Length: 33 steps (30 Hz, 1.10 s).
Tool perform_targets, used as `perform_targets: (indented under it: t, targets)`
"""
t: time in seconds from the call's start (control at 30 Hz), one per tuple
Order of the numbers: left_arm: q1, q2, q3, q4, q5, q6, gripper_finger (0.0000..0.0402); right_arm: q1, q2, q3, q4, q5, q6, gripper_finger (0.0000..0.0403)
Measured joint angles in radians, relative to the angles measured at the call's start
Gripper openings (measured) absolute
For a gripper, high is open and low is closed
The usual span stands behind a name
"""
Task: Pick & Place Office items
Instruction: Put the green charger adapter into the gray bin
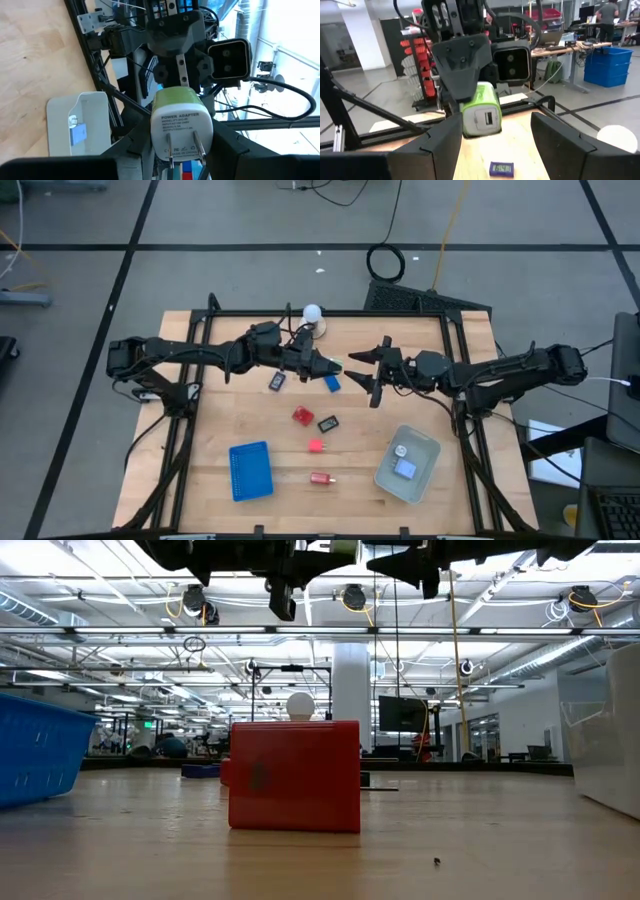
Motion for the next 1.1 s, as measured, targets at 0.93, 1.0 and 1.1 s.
perform_targets:
  t: [0.93,1.0,1.1]
  targets:
    - [0.003,0.000,0.000,0.007,-0.015,-0.021,0.0128,-0.006,0.073,0.002,0.174,-0.020,-0.003,0.0226]
    - [0.003,0.000,0.000,0.007,-0.014,-0.021,0.0128,-0.006,0.082,-0.001,0.168,-0.022,0.009,0.0226]
    - [0.003,0.000,0.000,0.012,-0.011,-0.023,0.0128,-0.006,0.116,0.000,0.207,-0.022,0.021,0.0226]
